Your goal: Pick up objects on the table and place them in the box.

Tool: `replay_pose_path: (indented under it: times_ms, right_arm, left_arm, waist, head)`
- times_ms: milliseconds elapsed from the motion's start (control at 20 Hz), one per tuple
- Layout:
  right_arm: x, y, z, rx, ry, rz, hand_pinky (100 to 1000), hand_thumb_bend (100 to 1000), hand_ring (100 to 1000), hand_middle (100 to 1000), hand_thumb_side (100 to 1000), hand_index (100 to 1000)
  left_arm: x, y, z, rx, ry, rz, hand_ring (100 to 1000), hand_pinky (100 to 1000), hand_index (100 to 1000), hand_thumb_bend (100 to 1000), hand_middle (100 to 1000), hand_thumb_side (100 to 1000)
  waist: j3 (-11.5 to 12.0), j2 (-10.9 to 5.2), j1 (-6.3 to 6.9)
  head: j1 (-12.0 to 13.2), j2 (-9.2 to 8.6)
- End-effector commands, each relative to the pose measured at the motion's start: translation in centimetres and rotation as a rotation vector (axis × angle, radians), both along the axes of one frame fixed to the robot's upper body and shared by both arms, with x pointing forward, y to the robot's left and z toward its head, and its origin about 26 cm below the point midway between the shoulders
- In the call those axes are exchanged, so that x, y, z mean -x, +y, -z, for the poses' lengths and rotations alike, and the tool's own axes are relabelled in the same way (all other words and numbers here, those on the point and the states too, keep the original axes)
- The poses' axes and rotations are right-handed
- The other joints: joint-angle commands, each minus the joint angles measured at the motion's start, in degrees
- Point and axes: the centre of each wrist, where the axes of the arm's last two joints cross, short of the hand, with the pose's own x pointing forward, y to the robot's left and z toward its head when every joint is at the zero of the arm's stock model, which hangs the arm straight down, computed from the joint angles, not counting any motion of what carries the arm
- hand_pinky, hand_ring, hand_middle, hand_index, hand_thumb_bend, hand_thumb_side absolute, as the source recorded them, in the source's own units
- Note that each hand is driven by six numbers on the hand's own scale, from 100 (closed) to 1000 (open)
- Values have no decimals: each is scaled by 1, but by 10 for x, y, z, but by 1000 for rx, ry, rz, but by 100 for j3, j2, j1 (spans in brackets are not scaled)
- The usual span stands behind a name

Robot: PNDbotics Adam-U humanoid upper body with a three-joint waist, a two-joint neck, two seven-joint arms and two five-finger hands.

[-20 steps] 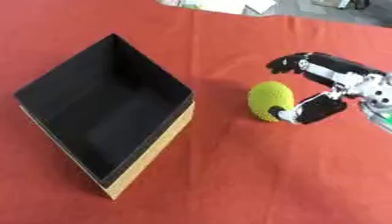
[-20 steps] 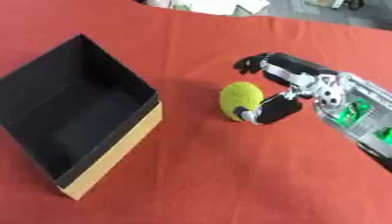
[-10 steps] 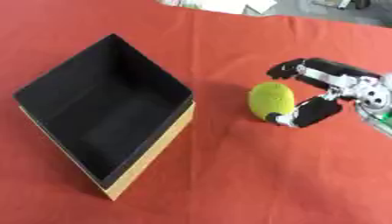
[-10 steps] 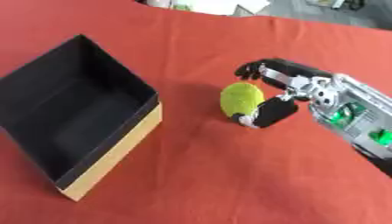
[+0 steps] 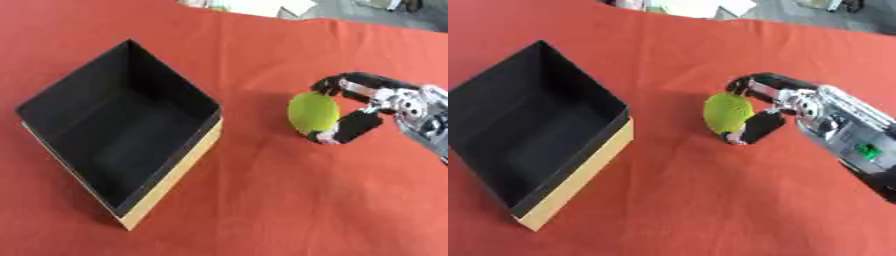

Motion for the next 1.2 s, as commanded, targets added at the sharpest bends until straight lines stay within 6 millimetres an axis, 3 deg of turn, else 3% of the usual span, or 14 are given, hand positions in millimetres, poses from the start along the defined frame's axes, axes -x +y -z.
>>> replay_pose_path:
  times_ms: [50, 200, 300, 450, 650, 950, 1200]
  right_arm:
    - [-4, -6, -5, 36, -19, 14, 909, 511, 909, 847, 270, 928]
    - [-6, -6, -3, 44, -11, 12, 903, 498, 898, 813, 282, 905]
    - [-7, -5, -3, 41, -14, 8, 893, 394, 878, 760, 265, 869]
    - [-7, -4, -7, 21, -53, 26, 847, 238, 816, 650, 112, 793]
    - [-7, -3, -9, 16, -121, 66, 777, 247, 744, 591, 100, 736]
    - [-2, 3, -10, 32, -224, 59, 723, 192, 659, 537, 106, 687]
    - [15, 14, -32, -7, -343, -12, 707, 100, 623, 502, 100, 666]
  left_arm:
    - [2, 0, -8, -23, -20, 3, 548, 676, 676, 100, 534, 100]
    - [2, 0, -7, -25, -20, 6, 548, 676, 676, 100, 534, 100]
    - [2, -1, -8, -27, -20, 7, 549, 676, 676, 100, 534, 100]
    - [1, -1, -7, -28, -19, 8, 550, 676, 676, 100, 534, 100]
    - [1, -1, -8, -30, -19, 9, 551, 675, 676, 100, 535, 100]
    - [1, -1, -8, -31, -20, 9, 551, 675, 676, 100, 534, 100]
    - [2, 0, -8, -32, -19, 3, 551, 674, 676, 100, 535, 100]
  waist:
    - [4, -95, 38]
    - [22, -96, 38]
    - [30, -97, 38]
    - [32, -103, 34]
    - [45, -111, 32]
    - [54, -122, 27]
    - [21, -133, 28]
  head:
    - [-18, -67]
    - [-31, -75]
    - [-31, -73]
    - [-38, -72]
    - [-37, -75]
    - [-29, -85]
    - [12, -80]
